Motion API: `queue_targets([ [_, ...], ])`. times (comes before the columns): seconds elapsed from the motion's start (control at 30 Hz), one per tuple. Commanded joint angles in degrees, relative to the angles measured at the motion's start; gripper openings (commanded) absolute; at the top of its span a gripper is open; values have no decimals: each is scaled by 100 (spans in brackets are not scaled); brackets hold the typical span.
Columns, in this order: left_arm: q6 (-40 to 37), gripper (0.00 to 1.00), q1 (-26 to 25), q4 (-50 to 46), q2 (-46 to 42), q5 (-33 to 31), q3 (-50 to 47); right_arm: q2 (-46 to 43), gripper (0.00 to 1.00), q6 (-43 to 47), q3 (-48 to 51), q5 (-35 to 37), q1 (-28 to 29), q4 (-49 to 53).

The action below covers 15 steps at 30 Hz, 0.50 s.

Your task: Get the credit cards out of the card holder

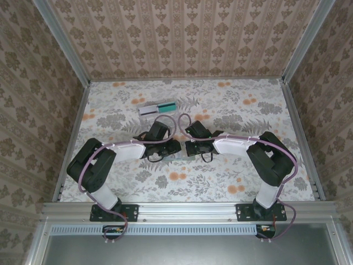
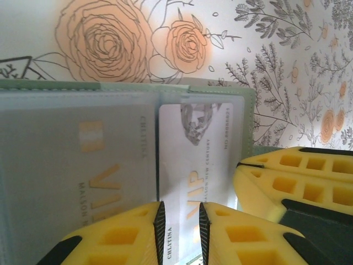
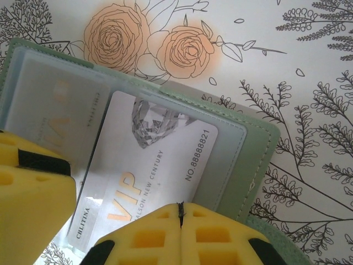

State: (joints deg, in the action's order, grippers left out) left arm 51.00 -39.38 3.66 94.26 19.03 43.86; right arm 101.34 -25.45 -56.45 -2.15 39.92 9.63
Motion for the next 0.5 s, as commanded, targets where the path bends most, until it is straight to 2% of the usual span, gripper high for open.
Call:
queue_targets([
  [0.0,-29,26,26,-266,122,-101,-46,161,5,31,-43,-22,24,75],
  [0.47,-64,26,21,-214,199,73,-37,317,5,-59,-14,-223,33,-48],
])
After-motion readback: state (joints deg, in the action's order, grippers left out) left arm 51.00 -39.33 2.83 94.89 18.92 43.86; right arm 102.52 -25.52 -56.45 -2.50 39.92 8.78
